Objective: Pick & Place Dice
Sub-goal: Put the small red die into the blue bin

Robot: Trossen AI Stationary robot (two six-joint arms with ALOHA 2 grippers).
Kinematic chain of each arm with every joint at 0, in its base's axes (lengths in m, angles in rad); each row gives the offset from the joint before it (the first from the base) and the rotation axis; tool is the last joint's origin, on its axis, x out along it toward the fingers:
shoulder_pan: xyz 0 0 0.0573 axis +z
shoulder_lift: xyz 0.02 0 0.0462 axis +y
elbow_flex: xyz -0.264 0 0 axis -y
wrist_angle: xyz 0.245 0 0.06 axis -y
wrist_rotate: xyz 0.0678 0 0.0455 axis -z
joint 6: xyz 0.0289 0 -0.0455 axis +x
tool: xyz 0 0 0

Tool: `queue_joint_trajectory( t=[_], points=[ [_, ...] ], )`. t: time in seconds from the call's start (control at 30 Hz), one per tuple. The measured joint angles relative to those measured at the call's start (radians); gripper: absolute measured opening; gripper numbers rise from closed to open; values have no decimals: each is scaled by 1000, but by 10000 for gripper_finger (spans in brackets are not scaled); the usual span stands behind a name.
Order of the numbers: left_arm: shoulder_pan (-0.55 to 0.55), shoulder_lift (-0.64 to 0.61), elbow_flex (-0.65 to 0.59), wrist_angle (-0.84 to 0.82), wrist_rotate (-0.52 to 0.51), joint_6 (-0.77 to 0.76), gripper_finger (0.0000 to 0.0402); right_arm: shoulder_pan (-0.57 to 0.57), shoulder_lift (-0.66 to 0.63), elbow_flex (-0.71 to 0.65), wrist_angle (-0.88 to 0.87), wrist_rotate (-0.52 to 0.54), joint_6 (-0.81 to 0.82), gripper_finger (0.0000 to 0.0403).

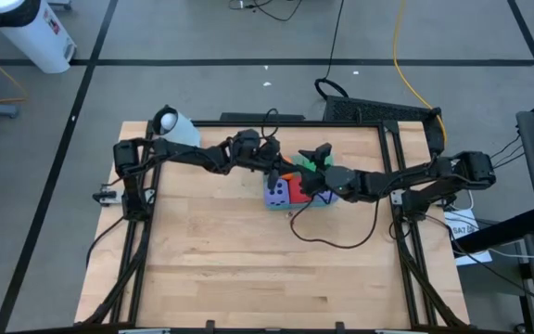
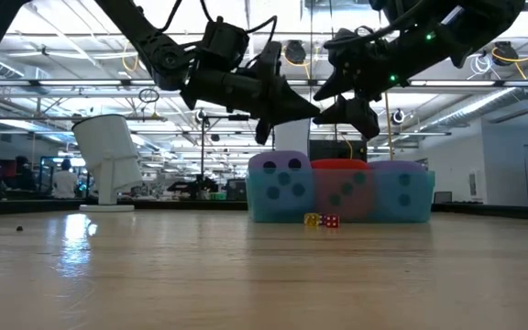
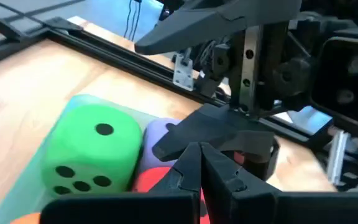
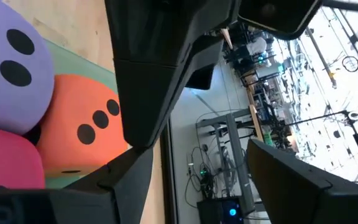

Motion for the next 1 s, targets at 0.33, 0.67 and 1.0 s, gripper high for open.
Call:
queue_joint_trajectory(
  t=[0.33,0.67,1.0],
  points=[
    [-6,-230,-22,-180,68,205,2,52,-43,1,-27,-5,95,249],
    [-112,-743,-249,-602,-261,439,1,100,-188,0,-211,-272,547,249],
    [-240,-997,-661,-336,-446,325,2,166,-203,0,-262,-582,909,249]
  ],
)
